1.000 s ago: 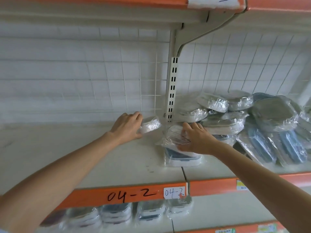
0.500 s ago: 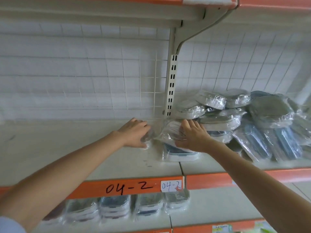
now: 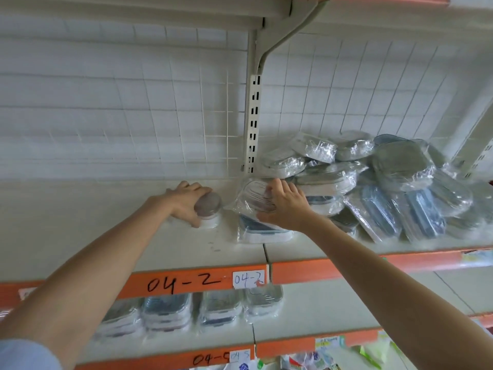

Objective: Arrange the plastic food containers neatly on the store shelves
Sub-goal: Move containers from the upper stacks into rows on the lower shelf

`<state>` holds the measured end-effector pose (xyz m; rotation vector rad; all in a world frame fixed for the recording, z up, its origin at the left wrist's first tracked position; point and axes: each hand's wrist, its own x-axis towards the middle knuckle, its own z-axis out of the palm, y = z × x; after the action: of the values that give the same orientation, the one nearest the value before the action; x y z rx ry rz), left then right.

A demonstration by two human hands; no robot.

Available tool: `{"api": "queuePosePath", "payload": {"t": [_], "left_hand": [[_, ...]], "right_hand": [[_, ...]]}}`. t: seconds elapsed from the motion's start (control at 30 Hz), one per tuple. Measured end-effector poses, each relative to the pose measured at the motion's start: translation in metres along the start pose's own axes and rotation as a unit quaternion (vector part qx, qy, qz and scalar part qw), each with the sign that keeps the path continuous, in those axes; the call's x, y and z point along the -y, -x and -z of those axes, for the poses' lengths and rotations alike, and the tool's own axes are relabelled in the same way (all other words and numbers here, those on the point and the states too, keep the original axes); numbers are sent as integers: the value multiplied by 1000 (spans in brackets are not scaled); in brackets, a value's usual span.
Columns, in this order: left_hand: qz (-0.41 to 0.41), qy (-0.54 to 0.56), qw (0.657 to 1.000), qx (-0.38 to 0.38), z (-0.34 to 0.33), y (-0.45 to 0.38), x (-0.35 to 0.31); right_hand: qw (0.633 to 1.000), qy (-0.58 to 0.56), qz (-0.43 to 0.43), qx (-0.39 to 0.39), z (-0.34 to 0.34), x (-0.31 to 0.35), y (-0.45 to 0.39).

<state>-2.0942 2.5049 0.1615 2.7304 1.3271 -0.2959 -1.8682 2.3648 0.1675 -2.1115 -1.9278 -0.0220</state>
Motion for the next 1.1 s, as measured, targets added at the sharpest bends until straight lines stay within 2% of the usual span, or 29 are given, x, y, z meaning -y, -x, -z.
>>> {"api": "queuePosePath", "payload": {"t": [0.17, 0.37, 0.47, 0.67, 0.83, 1.1], "left_hand": [[53, 17, 986, -159, -15, 42, -7], [80, 13, 937, -341, -20, 90, -36], [79, 11, 923, -376, -22, 115, -55], [80, -11, 932, -354, -50, 165, -104], [85, -72, 955, -276, -84, 200, -128], [57, -33, 986, -151, -153, 208, -152]], "right_hand": [[993, 53, 60, -90, -5, 1, 27], [984, 52, 117, -120, 5, 7, 61], [982, 53, 144, -110, 12, 5, 85], [980, 40, 180, -68, 8, -9, 140], [980, 29, 195, -15, -15, -25, 187], [978, 18, 182, 95, -70, -55, 229]]}}
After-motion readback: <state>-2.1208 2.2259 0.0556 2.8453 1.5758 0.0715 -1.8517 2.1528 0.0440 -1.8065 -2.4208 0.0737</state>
